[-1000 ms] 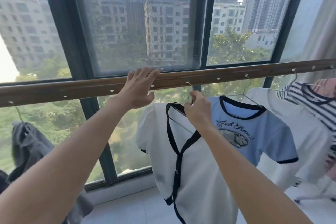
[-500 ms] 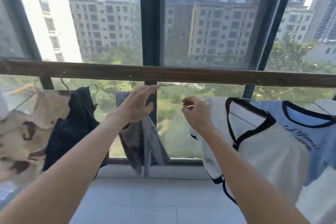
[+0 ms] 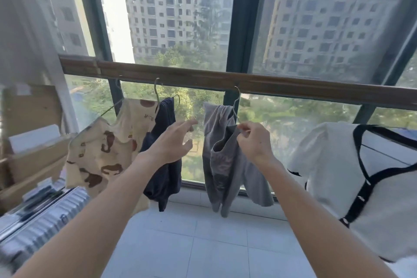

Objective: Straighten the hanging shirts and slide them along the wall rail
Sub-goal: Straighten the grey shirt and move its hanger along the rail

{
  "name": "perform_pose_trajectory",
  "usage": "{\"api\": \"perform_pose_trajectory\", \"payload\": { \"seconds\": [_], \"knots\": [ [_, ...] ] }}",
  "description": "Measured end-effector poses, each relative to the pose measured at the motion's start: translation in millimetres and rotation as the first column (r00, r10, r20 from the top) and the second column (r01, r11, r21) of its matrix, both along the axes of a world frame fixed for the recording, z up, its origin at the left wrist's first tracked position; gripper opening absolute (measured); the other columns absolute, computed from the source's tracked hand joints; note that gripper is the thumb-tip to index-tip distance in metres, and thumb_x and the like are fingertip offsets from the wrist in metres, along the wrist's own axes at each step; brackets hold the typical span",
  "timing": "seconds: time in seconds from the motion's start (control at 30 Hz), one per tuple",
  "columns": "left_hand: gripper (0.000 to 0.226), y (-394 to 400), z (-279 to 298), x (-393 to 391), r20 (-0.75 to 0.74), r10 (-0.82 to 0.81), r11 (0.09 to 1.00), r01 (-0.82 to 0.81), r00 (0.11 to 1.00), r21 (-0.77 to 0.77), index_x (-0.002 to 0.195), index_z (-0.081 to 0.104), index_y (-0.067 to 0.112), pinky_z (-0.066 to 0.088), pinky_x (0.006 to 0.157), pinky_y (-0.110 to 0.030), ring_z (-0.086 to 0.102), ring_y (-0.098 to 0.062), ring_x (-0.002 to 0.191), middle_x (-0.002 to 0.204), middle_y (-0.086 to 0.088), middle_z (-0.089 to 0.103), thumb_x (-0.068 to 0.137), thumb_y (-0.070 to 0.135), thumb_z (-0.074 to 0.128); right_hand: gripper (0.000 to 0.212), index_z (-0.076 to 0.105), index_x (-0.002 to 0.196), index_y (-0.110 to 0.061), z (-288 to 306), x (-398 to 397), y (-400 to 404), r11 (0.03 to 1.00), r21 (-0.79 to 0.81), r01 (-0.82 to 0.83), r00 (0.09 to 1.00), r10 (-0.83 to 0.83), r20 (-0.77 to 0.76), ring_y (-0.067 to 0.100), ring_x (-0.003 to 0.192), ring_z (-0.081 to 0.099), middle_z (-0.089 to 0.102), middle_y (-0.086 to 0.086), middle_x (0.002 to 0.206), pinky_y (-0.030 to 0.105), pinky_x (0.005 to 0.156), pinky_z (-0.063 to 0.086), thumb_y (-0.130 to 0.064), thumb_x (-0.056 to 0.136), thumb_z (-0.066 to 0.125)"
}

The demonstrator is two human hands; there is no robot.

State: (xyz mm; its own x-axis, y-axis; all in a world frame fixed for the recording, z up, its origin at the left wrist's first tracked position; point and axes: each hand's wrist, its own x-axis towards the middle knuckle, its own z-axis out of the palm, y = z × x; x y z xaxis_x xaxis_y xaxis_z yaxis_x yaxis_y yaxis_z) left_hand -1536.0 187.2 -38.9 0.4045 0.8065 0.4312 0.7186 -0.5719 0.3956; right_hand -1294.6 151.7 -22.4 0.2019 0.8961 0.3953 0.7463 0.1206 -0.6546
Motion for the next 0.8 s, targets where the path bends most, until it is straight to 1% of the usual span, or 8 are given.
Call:
{"api": "perform_pose_trajectory", "payload": {
  "seconds": [0.1, 0.17, 0.3, 0.4, 0.5, 0.6, 0.7, 0.8],
  "knots": [
    [0.052, 21.6, 2.2, -0.5, -0.009, -0.027, 1.000, 0.027, 1.000, 0.012, 0.139, 0.044, 0.020, 0.048, 0.099, -0.034, 0.054, -0.013, 0.109, 0.114, 0.003, 0.059, 0.090, 0.012, 0.061, 0.036, 0.058, 0.127, -0.020, 0.7, -1.9, 23.5, 0.978, -0.138, 0.158, 0.962, -0.120, 0.247, 0.032, 0.118, 0.050, 0.054, 0.008, 0.126, 0.045, 0.093, 0.041, -0.015, 0.092, 0.056],
    [0.048, 41.9, 5.8, 4.4, -0.020, -0.036, 0.999, 0.036, 0.999, 0.012, 0.137, 0.048, 0.019, 0.048, 0.095, -0.034, 0.055, -0.013, 0.105, 0.111, 0.004, 0.059, 0.091, 0.013, 0.059, 0.040, 0.051, 0.133, -0.021, -2.5, 2.5, 38.7, 0.954, -0.213, 0.211, 0.931, -0.130, 0.341, 0.033, 0.119, 0.049, 0.051, 0.009, 0.128, 0.048, 0.095, 0.040, -0.020, 0.093, 0.057],
    [0.038, 85.3, 14.6, 21.5, -0.078, -0.069, 0.996, 0.073, 0.995, 0.043, 0.129, 0.055, 0.017, 0.050, 0.088, -0.030, 0.057, -0.012, 0.095, 0.104, 0.003, 0.063, 0.091, 0.015, 0.058, 0.019, 0.067, 0.106, -0.014, -9.9, 16.0, 68.0, 0.974, -0.151, 0.169, 0.951, -0.121, 0.283, 0.032, 0.094, 0.063, 0.065, 0.009, 0.097, 0.033, 0.073, 0.047, -0.009, 0.090, 0.059],
    [0.022, 115.1, 18.9, 30.4, -0.096, -0.085, 0.994, 0.092, 0.992, 0.066, 0.113, 0.063, 0.011, 0.054, 0.080, -0.034, 0.061, -0.017, 0.084, 0.093, 0.002, 0.064, 0.091, 0.013, 0.056, 0.018, 0.070, 0.096, -0.015, -8.7, 24.2, 82.9, 0.977, -0.104, 0.189, 0.945, -0.151, 0.291, 0.029, 0.078, 0.058, 0.058, 0.005, 0.080, 0.030, 0.062, 0.041, -0.004, 0.089, 0.057],
    [0.016, 139.8, 17.1, 41.7, -0.101, -0.067, 0.992, 0.077, 0.993, 0.098, 0.105, 0.065, 0.011, 0.055, 0.072, -0.041, 0.061, -0.021, 0.076, 0.087, -0.001, 0.063, 0.092, 0.018, 0.056, 0.019, 0.072, 0.101, -0.019, -12.1, 29.6, 96.2, 0.975, -0.095, 0.202, 0.943, -0.167, 0.287, 0.031, 0.083, 0.061, 0.064, 0.006, 0.086, 0.029, 0.064, 0.039, -0.010, 0.093, 0.057],
    [0.021, 159.7, 18.1, 52.7, -0.154, -0.009, 0.986, 0.035, 0.988, 0.166, 0.108, 0.063, 0.014, 0.053, 0.069, -0.034, 0.061, -0.021, 0.080, 0.094, -0.001, 0.062, 0.090, 0.025, 0.062, 0.019, 0.073, 0.101, -0.017, -16.1, 32.5, 106.4, 0.977, -0.083, 0.197, 0.954, -0.172, 0.245, 0.025, 0.082, 0.061, 0.069, 0.006, 0.094, 0.028, 0.067, 0.041, -0.018, 0.098, 0.055],
    [0.032, 181.6, 16.8, 57.1, -0.256, 0.032, 0.977, 0.023, 0.966, 0.210, 0.106, 0.063, 0.018, 0.051, 0.080, -0.039, 0.060, -0.022, 0.087, 0.097, 0.000, 0.063, 0.083, 0.040, 0.070, 0.021, 0.075, 0.101, -0.017, -15.1, 31.9, 113.5, 0.972, -0.085, 0.220, 0.953, -0.196, 0.231, 0.026, 0.082, 0.061, 0.069, 0.008, 0.093, 0.029, 0.067, 0.043, -0.017, 0.097, 0.055],
    [0.030, 198.3, 9.9, 58.5, -0.266, 0.023, 0.981, 0.029, 0.964, 0.191, 0.108, 0.061, 0.020, 0.046, 0.087, -0.043, 0.061, -0.024, 0.095, 0.104, 0.000, 0.064, 0.086, 0.040, 0.067, 0.020, 0.075, 0.099, -0.017, -13.7, 30.5, 116.5, 0.960, -0.110, 0.258, 0.945, -0.227, 0.233, 0.027, 0.084, 0.062, 0.069, 0.006, 0.091, 0.029, 0.067, 0.044, -0.015, 0.097, 0.055]
  ]
}}
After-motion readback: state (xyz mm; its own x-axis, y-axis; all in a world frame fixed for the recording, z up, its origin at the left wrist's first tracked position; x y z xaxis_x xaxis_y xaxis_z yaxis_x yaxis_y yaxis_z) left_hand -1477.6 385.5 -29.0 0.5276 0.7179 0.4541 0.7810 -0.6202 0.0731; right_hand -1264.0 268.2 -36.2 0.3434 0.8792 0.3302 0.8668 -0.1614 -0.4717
